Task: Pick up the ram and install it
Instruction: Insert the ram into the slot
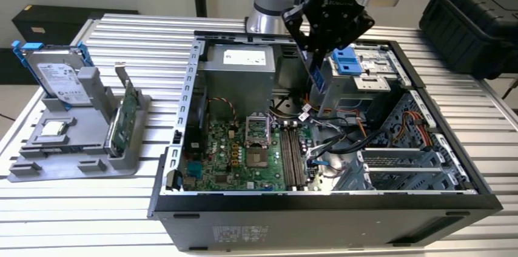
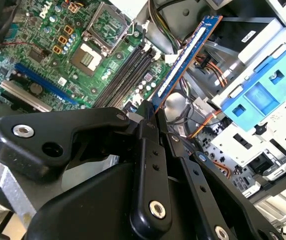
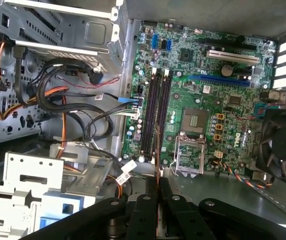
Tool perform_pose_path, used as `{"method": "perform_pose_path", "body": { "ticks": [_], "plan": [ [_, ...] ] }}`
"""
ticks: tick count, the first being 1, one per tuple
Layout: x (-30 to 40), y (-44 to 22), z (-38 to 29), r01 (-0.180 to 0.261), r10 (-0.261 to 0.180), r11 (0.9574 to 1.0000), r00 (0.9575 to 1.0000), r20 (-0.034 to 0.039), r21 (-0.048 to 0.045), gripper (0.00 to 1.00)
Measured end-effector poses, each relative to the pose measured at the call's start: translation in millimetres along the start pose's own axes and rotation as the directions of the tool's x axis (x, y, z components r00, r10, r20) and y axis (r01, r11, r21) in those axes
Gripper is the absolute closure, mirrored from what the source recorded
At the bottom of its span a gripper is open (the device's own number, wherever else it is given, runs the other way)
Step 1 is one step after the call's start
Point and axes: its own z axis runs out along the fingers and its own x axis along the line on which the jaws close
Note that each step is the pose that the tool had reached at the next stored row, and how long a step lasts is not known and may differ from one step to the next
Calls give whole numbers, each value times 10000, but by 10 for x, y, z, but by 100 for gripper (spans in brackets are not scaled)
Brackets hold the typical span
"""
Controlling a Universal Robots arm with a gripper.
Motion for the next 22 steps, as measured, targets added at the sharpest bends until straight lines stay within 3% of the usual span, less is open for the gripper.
{"method": "perform_pose_path", "body": {
  "ticks": [22],
  "plan": [
    [2,0,59,1,-1,10000,10000,0,-1,100]
  ]
}}
